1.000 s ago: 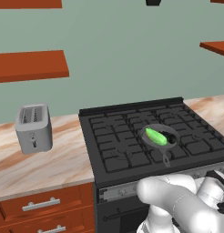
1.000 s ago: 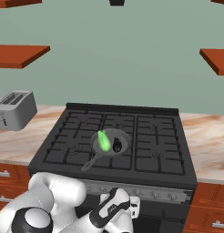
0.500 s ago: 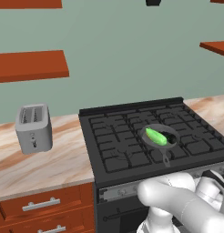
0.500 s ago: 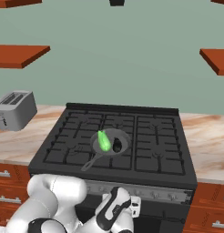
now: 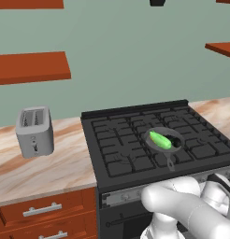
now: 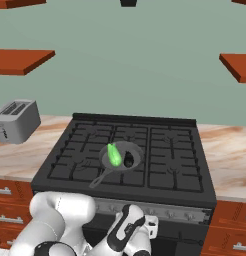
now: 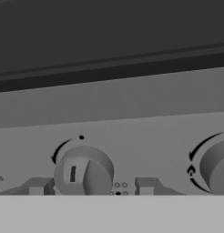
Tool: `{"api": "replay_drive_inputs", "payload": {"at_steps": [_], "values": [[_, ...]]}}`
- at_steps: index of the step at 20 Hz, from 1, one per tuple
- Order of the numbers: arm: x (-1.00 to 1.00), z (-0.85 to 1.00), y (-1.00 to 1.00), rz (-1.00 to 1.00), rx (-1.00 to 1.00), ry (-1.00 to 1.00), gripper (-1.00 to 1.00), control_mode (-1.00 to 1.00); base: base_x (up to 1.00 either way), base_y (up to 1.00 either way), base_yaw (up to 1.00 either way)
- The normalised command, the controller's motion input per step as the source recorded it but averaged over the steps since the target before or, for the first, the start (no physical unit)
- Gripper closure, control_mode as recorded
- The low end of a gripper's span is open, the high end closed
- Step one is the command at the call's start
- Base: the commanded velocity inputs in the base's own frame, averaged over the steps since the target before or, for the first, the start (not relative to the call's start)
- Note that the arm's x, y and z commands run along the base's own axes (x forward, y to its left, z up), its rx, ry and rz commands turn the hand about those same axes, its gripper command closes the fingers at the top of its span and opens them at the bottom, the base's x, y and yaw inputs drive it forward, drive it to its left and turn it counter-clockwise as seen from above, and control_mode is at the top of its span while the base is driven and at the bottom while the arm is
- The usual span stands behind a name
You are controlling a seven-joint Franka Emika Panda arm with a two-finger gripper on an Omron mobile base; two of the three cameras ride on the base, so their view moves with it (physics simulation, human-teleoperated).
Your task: Put the corn and eggplant in the pan. Then turn on the front center burner and set the heat to medium.
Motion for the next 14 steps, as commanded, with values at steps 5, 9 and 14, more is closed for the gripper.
{"api": "replay_drive_inputs", "payload": {"at_steps": [5,9,14], "values": [[0.0,0.0,0.0,0.0,0.0,0.0,-1.0,-1.0,0.0,0.0,0.0],[0.0,0.0,0.0,0.0,0.0,0.0,1.0,-1.0,0.0,0.0,0.0],[0.0,0.0,0.0,0.0,0.0,0.0,1.0,-1.0,0.0,0.0,0.0]]}}
